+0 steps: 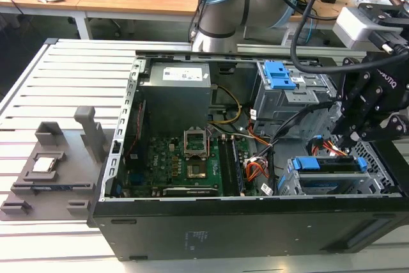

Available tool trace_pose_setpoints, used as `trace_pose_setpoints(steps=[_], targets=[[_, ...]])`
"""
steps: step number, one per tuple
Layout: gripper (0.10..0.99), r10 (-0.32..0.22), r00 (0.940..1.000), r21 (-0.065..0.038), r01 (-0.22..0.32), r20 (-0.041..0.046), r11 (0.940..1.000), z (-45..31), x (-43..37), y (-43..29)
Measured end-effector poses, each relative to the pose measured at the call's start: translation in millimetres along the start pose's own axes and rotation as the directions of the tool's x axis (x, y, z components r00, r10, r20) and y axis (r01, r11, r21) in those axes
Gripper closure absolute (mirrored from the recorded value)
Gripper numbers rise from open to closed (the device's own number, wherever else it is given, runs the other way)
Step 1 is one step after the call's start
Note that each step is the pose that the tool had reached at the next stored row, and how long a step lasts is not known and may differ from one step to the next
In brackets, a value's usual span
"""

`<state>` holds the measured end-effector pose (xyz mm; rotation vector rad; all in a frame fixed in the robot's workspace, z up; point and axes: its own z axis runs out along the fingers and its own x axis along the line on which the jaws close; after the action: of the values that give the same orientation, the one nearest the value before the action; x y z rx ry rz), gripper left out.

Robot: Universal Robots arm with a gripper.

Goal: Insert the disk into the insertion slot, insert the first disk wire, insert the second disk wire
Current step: 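Insert the second disk wire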

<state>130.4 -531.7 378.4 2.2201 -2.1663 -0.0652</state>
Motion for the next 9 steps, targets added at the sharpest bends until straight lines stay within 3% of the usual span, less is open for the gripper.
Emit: trace_pose_setpoints(steps=[9], targets=[[0.784, 0.000, 1.0000, 0.000, 0.000, -0.0001, 1.0000, 1.6, -0.5, 13.0]])
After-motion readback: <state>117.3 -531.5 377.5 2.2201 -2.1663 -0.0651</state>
